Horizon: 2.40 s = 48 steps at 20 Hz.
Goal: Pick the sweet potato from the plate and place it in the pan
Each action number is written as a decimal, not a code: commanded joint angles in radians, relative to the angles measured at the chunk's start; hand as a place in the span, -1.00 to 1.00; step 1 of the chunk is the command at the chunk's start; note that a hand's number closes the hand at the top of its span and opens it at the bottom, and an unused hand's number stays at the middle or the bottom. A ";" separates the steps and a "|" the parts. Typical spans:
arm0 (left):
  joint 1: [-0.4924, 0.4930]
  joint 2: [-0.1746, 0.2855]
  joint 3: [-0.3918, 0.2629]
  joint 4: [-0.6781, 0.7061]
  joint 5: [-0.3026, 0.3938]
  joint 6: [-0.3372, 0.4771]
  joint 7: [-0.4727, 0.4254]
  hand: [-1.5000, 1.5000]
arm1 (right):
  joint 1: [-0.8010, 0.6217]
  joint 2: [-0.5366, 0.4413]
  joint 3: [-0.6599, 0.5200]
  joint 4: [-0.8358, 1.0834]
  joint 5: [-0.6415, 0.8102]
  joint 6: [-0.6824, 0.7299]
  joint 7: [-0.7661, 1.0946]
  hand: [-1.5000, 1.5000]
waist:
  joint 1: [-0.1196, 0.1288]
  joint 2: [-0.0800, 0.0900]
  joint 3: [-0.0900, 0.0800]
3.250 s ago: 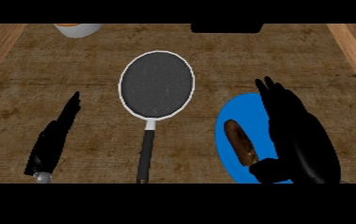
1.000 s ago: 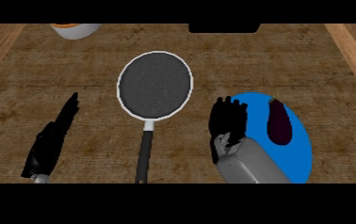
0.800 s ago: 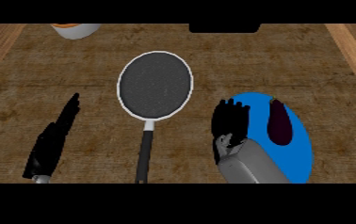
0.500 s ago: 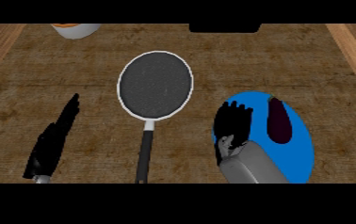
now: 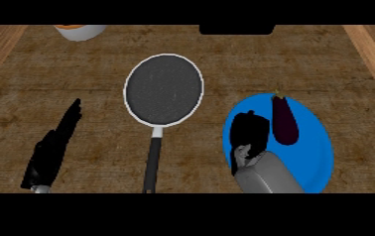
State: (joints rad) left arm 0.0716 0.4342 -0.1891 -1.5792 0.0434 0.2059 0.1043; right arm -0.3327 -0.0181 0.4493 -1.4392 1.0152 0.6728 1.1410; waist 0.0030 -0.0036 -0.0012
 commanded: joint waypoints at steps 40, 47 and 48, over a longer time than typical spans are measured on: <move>-0.030 -0.097 0.033 -0.040 -0.101 -0.040 0.074 0.00 | -0.524 -0.043 -0.334 0.152 -0.110 -0.557 -0.828 1.00 | 0.015 0.006 0.001; -0.032 -0.095 0.035 -0.021 -0.095 -0.090 0.034 0.00 | -0.720 0.016 -0.281 0.539 -0.237 -0.732 -0.806 1.00 | 0.040 0.012 0.001; -0.068 -0.120 0.035 0.051 -0.104 -0.079 0.021 0.00 | -0.702 0.017 -0.253 0.566 -0.278 -0.777 -0.829 1.00 | 0.037 0.014 0.001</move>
State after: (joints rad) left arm 0.0357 0.3420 -0.1450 -1.5779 -0.0477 0.1274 0.1345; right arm -0.9744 -0.0207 0.1651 -1.0202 0.8303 -0.0245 0.3281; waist 0.0365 0.0076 -0.0004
